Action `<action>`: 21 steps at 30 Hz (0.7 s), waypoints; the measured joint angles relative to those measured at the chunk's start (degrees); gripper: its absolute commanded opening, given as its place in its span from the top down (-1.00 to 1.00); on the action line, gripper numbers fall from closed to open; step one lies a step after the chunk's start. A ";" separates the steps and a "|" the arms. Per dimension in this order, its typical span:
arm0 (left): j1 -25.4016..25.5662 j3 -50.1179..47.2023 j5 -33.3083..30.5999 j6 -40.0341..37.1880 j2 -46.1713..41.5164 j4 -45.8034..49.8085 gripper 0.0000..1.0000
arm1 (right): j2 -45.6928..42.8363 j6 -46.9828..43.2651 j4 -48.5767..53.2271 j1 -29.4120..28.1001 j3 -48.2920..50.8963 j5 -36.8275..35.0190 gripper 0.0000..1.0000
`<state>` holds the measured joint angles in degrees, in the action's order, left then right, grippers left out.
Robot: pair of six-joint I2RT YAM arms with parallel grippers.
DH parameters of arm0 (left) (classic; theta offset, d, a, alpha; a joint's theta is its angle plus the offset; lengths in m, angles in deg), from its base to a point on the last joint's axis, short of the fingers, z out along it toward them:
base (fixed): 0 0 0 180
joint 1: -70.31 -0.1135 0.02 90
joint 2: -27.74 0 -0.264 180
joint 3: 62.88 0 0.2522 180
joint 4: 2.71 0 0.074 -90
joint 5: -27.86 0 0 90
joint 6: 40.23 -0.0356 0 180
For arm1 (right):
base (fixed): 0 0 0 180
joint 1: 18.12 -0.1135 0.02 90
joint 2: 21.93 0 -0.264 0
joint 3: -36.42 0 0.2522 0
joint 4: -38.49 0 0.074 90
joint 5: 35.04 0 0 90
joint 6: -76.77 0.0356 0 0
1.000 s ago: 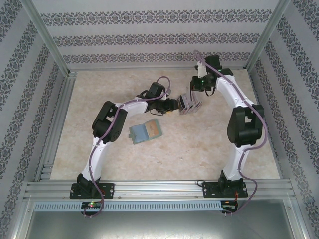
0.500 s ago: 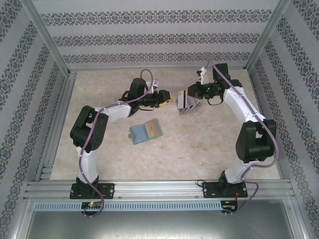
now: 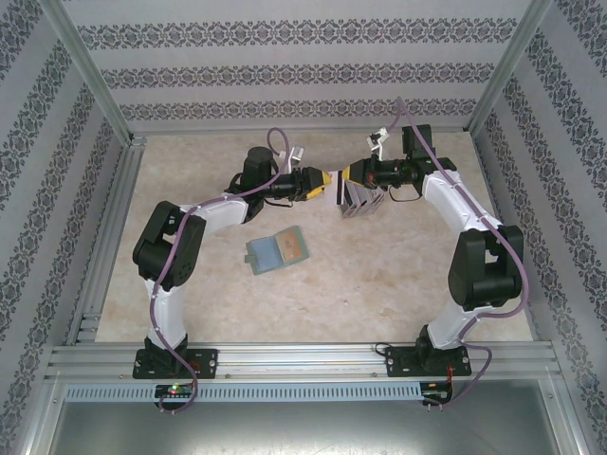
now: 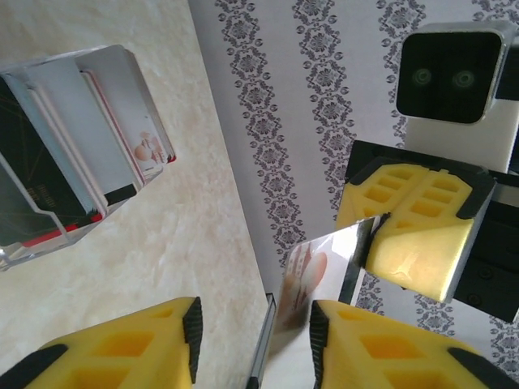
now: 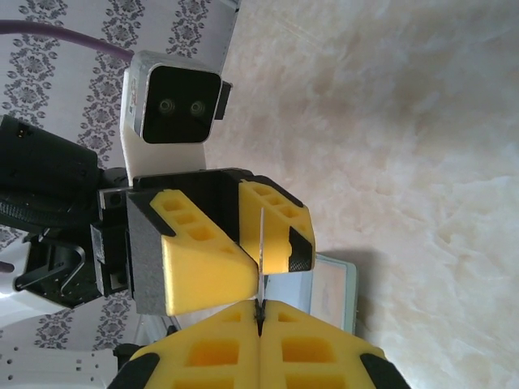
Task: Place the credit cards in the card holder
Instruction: Pick up the credit card from the storage box.
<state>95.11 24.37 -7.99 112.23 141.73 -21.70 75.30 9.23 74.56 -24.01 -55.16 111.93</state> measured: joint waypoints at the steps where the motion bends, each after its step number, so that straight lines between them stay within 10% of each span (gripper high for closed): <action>1: 0.00 0.00 0.20 0.37 0.00 -0.31 0.40 | 0.02 0.17 -0.26 0.00 0.00 0.15 0.89; 8: -0.28 -0.11 1.25 1.62 -0.04 -2.23 1.00 | 1.46 1.79 -2.60 0.04 0.00 -1.20 0.82; 21: -0.90 -6.40 -1.70 9.88 -0.04 -15.15 1.00 | 1.22 9.81 -12.63 -1.70 6.99 -1.62 0.08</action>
<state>94.21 17.97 -9.69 122.10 141.69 -36.85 76.52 19.04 61.93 -25.72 -48.17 110.31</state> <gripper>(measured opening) 0.059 0.448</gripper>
